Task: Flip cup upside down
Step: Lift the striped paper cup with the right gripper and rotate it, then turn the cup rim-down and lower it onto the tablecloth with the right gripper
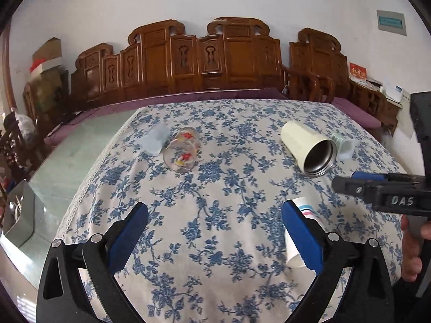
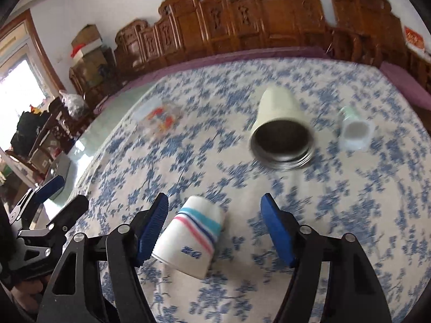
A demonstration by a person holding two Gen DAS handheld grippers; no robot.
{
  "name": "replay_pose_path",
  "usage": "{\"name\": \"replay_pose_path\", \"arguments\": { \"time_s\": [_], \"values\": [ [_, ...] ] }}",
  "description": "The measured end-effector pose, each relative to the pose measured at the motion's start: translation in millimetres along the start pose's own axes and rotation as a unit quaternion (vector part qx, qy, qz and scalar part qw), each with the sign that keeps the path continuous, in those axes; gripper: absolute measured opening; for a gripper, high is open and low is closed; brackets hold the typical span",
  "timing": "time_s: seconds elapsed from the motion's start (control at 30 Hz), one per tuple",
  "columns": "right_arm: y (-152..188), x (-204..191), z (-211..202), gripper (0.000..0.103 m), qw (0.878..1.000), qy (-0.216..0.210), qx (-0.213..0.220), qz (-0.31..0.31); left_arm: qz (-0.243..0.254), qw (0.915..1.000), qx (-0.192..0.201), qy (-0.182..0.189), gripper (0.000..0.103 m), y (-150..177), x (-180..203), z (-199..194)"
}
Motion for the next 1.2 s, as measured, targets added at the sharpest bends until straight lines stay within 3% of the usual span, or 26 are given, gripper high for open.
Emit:
{"name": "replay_pose_path", "arguments": {
  "time_s": [0.23, 0.7, 0.97, 1.1, 1.2],
  "values": [
    [15, -4, 50, 0.073, 0.995, 0.002, -0.090, 0.048, -0.036, 0.9993, 0.000, -0.002, 0.095, 0, -22, 2],
    [23, 4, 89, 0.071, 0.977, -0.012, -0.175, 0.118, -0.057, 0.9983, -0.008, 0.000, 0.095, 0, -32, 4],
    [18, 11, 94, 0.062, 0.976, -0.018, -0.181, 0.124, -0.056, 0.9984, -0.009, 0.001, 0.095, 0, -32, 5],
    [5, 2, 80, 0.061, 0.989, -0.023, -0.126, 0.080, -0.058, 0.9983, -0.011, 0.001, 0.095, 0, -31, 5],
    [-4, -5, 73, 0.061, 0.996, -0.001, -0.084, 0.029, -0.055, 0.9984, -0.011, -0.001, 0.095, -1, -30, 5]
  ]
}}
Point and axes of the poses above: each gripper's, at about its wrist camera, not at the fingertips, and z roughly the way its jaws point, x to its right, y to its underside, the point moved 3 cm from there along z, roughly the way its jaws point, and after that the axes turned 9 degrees about x, right-handed, at the moved point
